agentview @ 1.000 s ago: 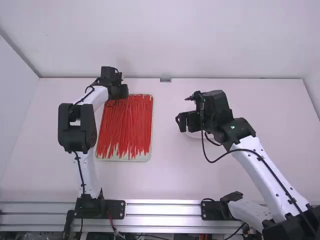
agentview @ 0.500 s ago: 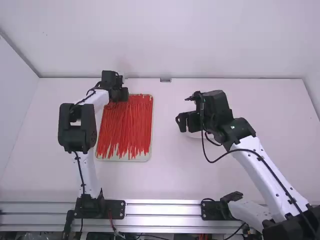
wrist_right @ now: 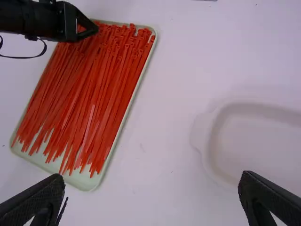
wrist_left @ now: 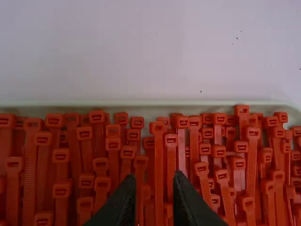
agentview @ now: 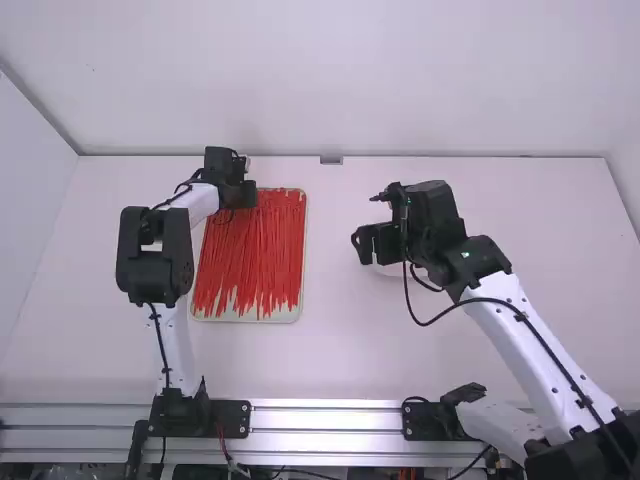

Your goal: Fasten the cable tie

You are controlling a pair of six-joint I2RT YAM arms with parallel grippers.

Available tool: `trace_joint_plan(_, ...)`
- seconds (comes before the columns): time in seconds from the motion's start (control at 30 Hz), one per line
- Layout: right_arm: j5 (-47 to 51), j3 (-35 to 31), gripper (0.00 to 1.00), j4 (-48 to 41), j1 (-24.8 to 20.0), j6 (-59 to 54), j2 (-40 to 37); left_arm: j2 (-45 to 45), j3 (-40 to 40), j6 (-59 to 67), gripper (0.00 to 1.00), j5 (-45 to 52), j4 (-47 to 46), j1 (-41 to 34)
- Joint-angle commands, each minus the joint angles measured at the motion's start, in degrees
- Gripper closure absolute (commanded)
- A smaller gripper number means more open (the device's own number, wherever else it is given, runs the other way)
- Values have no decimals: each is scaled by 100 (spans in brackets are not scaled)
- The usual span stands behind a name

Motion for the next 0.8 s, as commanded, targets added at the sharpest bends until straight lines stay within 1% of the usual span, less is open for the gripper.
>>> trace_joint_plan(0.0,7,109,1,-13,7,-2,9,142,-59,61,78,-59,-22,-46)
trace_joint_plan(0.13,11,109,2,-15,7,17,9,229,-59,57,78,-37,2,-46)
trace_joint_plan(0.3,9,109,1,-15,7,13,9,293,-59,42,83,-39,-46,-46)
trace_joint_plan(0.43,11,109,1,-9,7,11,9,293,-59,42,82,-44,28,-46)
trace_joint_plan(0.5,15,109,1,-7,7,15,9,293,-59,42,83,-39,24,-46)
trace_joint_plan(0.57,13,109,2,-9,7,9,9,293,-59,39,87,-42,13,-46)
trace_joint_plan(0.77,11,109,1,13,7,-2,9,286,-50,-28,91,-63,66,-46)
